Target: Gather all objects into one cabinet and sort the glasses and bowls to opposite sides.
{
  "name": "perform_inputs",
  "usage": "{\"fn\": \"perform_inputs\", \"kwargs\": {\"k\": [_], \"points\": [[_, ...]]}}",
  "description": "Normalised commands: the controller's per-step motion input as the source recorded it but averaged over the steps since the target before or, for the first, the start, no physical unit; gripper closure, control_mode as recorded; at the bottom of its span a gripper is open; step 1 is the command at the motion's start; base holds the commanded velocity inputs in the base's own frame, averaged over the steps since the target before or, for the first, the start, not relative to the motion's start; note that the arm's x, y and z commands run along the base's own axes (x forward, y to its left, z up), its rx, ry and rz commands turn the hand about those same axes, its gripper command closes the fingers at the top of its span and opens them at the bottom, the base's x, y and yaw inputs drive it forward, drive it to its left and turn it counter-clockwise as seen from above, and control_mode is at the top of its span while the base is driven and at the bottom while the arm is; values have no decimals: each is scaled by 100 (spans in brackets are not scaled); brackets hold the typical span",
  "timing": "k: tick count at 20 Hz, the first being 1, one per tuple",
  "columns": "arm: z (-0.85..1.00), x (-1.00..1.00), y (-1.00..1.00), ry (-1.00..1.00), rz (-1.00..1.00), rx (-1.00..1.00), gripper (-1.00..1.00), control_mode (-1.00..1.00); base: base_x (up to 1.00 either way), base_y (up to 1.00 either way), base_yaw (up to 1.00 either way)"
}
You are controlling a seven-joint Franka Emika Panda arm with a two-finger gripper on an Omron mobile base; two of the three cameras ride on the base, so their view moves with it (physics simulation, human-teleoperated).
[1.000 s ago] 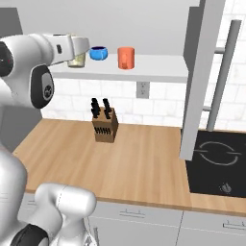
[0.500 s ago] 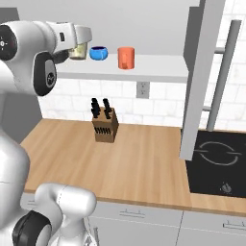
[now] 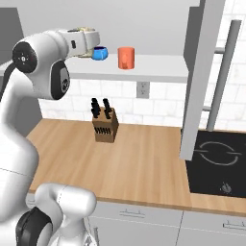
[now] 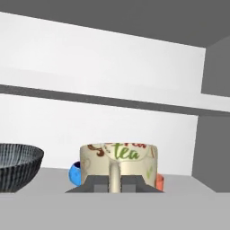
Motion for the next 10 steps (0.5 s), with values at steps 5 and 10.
{"fn": "perform_inputs", "kwargs": {"k": [5, 10], "points": [[2, 10, 32, 15, 0, 8, 100, -100, 0, 0, 0], [0, 60, 8, 3, 0, 8, 100, -100, 0, 0, 0]]}}
